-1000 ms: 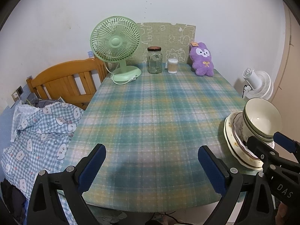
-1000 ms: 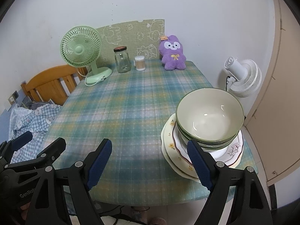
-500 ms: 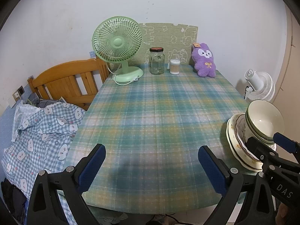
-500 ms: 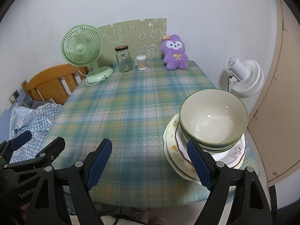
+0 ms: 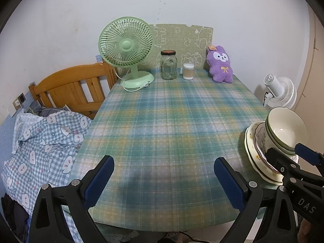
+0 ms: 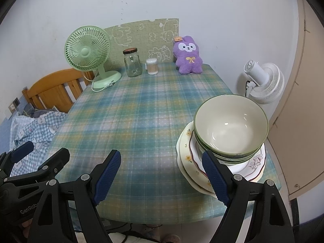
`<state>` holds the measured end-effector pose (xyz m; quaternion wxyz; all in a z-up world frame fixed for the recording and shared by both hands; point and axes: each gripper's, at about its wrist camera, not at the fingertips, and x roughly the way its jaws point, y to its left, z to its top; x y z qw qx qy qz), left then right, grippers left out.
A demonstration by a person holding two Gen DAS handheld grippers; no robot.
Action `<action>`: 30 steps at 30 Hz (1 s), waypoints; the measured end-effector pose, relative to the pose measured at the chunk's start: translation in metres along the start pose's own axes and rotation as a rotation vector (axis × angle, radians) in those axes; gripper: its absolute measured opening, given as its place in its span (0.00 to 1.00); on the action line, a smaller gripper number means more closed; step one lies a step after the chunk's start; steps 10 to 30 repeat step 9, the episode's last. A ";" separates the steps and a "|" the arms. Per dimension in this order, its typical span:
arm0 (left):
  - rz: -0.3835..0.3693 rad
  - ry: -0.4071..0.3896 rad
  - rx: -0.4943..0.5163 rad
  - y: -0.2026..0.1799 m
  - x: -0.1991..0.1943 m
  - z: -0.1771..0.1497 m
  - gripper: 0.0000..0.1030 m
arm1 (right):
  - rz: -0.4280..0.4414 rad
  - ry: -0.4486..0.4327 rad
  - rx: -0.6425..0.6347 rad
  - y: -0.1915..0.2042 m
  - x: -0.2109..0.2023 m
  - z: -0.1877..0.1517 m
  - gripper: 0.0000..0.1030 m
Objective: Organize plates and bowls
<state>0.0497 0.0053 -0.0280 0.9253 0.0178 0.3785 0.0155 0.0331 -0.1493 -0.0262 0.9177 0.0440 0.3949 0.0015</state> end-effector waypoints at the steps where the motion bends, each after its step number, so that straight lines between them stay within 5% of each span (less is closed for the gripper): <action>1: 0.000 0.000 0.000 0.000 0.000 0.000 0.97 | 0.000 0.000 0.000 0.000 0.000 0.000 0.82; 30: -0.003 0.002 0.001 0.001 0.001 0.001 0.97 | -0.001 0.008 0.003 0.000 0.002 0.000 0.82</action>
